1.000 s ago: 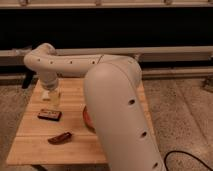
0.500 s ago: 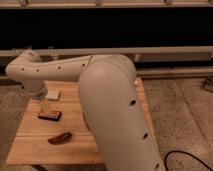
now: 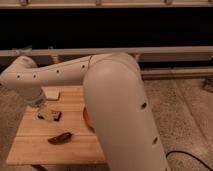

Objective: Move the arm in a circular motion

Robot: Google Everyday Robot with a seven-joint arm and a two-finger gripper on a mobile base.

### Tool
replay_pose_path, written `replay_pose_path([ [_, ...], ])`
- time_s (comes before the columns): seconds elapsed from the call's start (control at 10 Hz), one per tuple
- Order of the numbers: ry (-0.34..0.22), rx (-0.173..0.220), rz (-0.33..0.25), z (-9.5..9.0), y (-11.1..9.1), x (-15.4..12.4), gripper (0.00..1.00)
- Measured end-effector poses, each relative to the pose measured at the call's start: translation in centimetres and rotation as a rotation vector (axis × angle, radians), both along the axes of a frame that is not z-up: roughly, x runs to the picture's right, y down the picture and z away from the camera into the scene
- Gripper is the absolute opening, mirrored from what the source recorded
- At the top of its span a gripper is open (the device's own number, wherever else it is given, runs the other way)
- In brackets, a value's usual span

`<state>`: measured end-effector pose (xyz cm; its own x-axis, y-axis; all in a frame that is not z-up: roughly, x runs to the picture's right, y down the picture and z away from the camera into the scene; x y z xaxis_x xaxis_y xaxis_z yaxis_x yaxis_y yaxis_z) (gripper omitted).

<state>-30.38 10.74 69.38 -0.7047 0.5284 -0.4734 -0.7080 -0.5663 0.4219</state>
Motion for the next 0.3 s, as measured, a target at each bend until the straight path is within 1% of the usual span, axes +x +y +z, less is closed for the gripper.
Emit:
replay_pose_path([
  [0.1,0.0,-0.017,0.005,-0.33,0.34,0.97,0.8],
  [0.2,-0.002,-0.014,0.007,-0.34,0.53,1.86,0.8],
  [0.3,-0.009,-0.014,-0.004,-0.63,1.04,1.74,0.8],
])
